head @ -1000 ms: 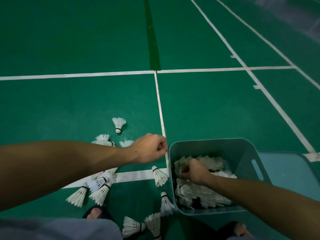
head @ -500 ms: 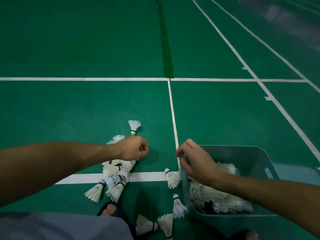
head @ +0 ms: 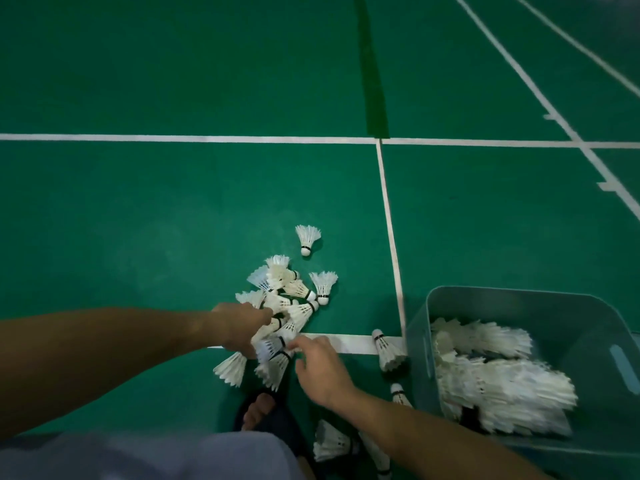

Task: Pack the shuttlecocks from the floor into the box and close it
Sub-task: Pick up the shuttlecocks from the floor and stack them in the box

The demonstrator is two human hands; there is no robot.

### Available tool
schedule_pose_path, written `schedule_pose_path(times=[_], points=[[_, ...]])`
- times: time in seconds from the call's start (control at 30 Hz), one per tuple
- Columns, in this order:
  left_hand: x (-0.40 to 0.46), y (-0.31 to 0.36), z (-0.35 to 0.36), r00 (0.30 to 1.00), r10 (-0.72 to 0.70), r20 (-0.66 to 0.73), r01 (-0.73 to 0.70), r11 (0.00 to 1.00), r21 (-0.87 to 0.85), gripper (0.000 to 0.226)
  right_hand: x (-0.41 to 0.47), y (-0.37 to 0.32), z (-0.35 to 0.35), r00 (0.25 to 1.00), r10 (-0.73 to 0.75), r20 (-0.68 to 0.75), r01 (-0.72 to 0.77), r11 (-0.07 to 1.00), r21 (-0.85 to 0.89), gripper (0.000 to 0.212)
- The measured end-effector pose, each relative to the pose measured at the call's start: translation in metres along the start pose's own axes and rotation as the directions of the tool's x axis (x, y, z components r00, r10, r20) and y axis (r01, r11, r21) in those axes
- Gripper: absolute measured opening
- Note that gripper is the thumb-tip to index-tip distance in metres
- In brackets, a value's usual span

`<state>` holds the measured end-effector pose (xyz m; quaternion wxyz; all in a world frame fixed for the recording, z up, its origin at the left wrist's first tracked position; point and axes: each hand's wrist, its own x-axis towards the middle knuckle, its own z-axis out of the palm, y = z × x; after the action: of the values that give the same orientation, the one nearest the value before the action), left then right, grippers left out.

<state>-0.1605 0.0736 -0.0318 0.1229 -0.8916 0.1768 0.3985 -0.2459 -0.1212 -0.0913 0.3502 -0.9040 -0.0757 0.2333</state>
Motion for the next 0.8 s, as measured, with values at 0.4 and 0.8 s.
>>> schedule_pose_path(times=[0.4, 0.8], points=[[0.021, -0.008, 0.071, 0.98, 0.018, -0.199, -0.059, 0.978, -0.202, 0.085, 0.025, 0.004, 0.01, 0.993, -0.016, -0.114, -0.011, 0.973, -0.23, 0.073], [0.023, 0.001, 0.048, 0.903, 0.034, -0.428, -0.184, 0.932, -0.313, 0.03, 0.041, 0.014, -0.022, 0.947, -0.073, -0.313, -0.034, 0.946, -0.323, 0.038]])
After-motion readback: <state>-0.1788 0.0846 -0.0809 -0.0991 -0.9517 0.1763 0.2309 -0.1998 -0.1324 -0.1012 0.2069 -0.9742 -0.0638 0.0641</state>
